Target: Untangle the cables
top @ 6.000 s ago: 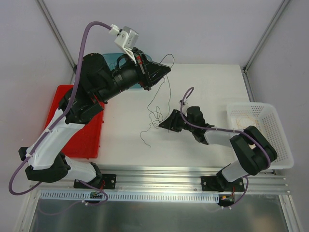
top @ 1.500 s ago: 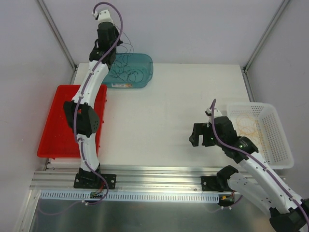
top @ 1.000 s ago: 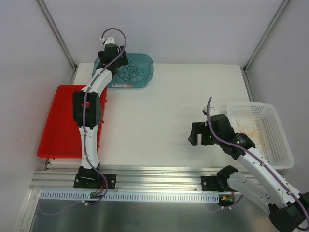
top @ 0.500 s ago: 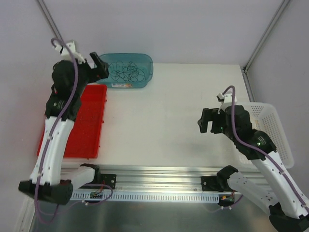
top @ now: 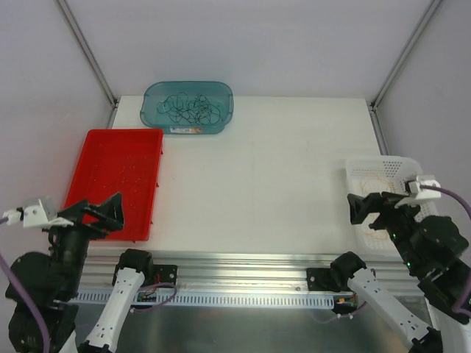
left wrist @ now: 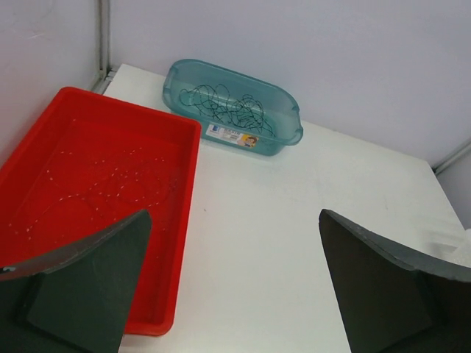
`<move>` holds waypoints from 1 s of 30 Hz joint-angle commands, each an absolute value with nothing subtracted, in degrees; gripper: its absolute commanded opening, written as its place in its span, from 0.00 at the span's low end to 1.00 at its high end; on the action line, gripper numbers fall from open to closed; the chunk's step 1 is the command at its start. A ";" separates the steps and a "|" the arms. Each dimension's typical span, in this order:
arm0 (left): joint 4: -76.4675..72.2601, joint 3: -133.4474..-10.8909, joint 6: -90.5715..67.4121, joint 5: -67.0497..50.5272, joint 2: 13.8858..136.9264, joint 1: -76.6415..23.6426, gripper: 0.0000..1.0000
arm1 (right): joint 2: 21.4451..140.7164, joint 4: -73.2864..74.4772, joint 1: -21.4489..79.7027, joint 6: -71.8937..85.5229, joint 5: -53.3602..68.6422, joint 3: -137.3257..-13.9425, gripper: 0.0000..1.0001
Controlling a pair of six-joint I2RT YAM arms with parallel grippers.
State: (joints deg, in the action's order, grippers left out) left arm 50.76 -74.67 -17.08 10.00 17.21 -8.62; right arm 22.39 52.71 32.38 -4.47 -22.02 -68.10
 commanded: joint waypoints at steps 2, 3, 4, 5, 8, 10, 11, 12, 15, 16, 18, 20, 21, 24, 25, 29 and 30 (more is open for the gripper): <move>60.46 -71.29 -18.02 15.20 10.56 -9.14 0.99 | 13.04 58.70 32.34 -5.19 -26.97 -66.27 0.97; 61.08 -70.84 -18.02 15.55 8.11 -9.14 0.99 | 11.53 59.23 32.34 -5.19 -27.16 -65.66 0.97; 62.48 -70.58 -18.02 15.82 7.04 -9.14 0.99 | 9.86 60.28 32.34 -5.10 -27.25 -64.61 0.97; 63.01 -70.05 -18.02 15.99 6.07 -9.14 0.99 | 7.23 60.81 32.34 -4.49 -27.25 -64.16 0.97; 65.03 -69.61 -18.10 15.73 3.52 -9.14 0.99 | 3.44 62.14 32.34 -2.99 -26.63 -62.67 0.97; 65.74 -69.52 -18.11 15.56 2.11 -9.14 0.99 | 0.79 62.66 32.43 -2.11 -26.72 -62.49 0.97; 66.09 -68.91 -18.02 15.64 1.50 -9.14 0.99 | -1.56 62.75 32.34 -2.11 -27.15 -62.49 0.97; 66.18 -68.47 -18.02 15.73 0.28 -9.14 0.99 | -3.50 62.75 32.34 -2.11 -27.68 -62.49 0.97; 66.71 -66.54 -18.10 15.73 -2.97 -9.14 0.99 | -5.71 63.89 32.34 -2.11 -29.00 -62.66 0.97; 66.62 -66.01 -18.71 15.73 -3.60 -9.14 0.99 | -6.50 65.29 32.34 -1.85 -29.26 -62.93 0.97; 66.45 -65.22 -19.42 15.21 -5.70 -9.14 0.99 | -7.03 66.70 32.34 -1.85 -30.23 -63.28 0.97; 66.45 -64.17 -20.39 15.91 -6.59 -9.23 0.99 | -7.99 68.29 32.34 -1.50 -31.19 -63.37 0.97; 66.45 -63.90 -20.91 15.65 -7.20 -9.23 0.99 | -8.52 68.29 32.34 -1.58 -31.38 -63.46 0.97; 66.53 -61.53 -20.74 13.37 -7.73 -9.23 0.99 | -10.37 68.03 32.43 -1.49 -31.82 -63.11 0.97; 66.62 -60.65 -20.57 12.58 -7.73 -9.23 0.99 | -10.55 67.94 32.52 -1.49 -31.90 -63.11 0.97; 66.80 -56.53 -20.82 10.55 -9.05 -9.23 0.99 | -10.28 67.94 32.87 -1.41 -32.17 -63.02 0.97; 66.71 -55.90 -21.09 11.33 -9.14 -9.23 0.99 | -10.20 67.94 32.96 -1.41 -32.17 -63.02 0.97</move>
State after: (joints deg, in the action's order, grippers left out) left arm 66.76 -57.71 -20.12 12.45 0.16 -8.69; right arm 0.30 67.48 32.42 -1.69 -30.68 -62.63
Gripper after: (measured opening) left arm 0.992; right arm 0.969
